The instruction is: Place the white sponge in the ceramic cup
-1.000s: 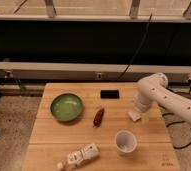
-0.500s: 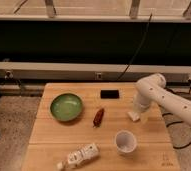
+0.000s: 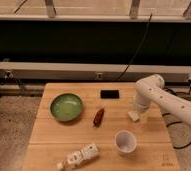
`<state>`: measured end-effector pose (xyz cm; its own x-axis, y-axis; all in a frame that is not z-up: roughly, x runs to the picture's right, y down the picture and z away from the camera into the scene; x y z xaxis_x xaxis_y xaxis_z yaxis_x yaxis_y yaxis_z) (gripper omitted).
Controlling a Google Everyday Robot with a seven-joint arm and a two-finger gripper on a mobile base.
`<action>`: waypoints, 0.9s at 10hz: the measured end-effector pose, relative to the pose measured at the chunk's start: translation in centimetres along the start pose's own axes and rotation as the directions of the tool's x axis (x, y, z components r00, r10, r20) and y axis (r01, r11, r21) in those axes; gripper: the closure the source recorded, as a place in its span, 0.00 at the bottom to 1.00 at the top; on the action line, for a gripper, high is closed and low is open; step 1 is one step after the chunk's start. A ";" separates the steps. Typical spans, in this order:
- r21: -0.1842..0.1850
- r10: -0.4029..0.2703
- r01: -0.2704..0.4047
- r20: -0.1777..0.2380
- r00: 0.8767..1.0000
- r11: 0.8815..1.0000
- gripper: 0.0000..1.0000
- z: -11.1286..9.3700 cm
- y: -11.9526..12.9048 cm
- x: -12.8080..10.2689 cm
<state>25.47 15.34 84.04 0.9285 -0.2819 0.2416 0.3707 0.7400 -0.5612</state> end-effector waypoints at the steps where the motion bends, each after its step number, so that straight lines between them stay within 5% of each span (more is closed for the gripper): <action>1: -0.002 0.000 0.000 -0.002 1.000 1.000 0.20 -0.1 -0.1 0.0; 9: -0.008 0.001 -0.001 0.025 1.000 1.000 0.20 2.7 -2.1 2.6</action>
<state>27.08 14.68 87.96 0.9280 -0.2661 0.2607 0.3703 0.7355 -0.5674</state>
